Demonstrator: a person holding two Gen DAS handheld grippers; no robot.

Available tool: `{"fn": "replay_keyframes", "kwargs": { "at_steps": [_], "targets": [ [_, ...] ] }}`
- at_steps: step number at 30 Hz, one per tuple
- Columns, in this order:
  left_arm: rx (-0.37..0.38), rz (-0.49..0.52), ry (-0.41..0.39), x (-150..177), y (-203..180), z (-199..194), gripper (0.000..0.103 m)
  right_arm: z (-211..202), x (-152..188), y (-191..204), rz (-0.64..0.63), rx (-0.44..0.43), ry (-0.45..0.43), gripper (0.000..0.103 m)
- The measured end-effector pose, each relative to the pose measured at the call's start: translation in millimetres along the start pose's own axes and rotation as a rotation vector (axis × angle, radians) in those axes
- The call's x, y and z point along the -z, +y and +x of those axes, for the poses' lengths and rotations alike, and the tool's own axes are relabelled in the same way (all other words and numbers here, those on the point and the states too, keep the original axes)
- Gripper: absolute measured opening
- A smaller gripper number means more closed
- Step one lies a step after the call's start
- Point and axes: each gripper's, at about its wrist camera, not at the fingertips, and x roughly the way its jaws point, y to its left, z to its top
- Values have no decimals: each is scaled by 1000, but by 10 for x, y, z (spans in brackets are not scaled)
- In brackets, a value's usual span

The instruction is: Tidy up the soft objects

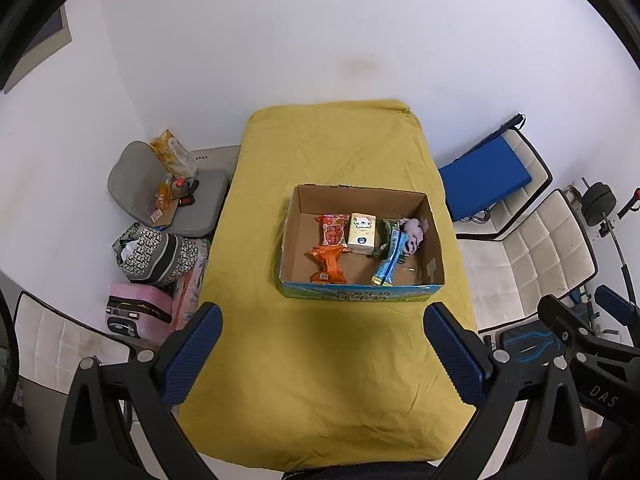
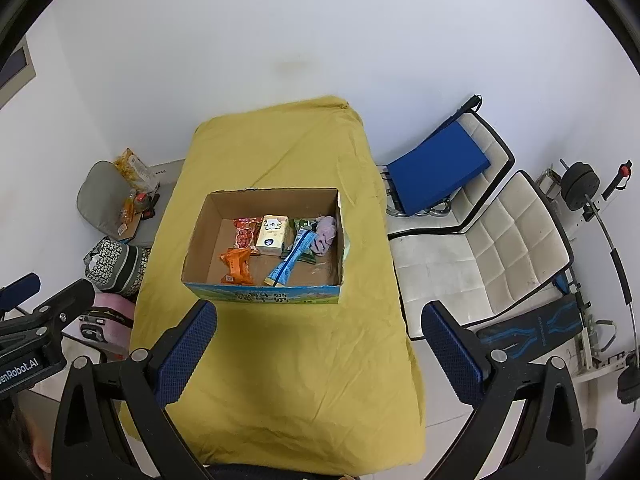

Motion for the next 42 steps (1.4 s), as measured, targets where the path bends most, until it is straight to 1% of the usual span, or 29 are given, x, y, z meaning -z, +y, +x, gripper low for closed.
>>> {"fn": "replay_keyframes", "kwargs": {
  "at_steps": [20,33,42],
  "targets": [
    [-7,7,23,48,5,-17,103,-27,74,21,-4,10,1,103],
    [-2,5,54,60,27,89,103,8,123,3,5,15,24,103],
    [-6,-7,57,63,71,115,103,42,105,32,-4,15,25,103]
  ]
}}
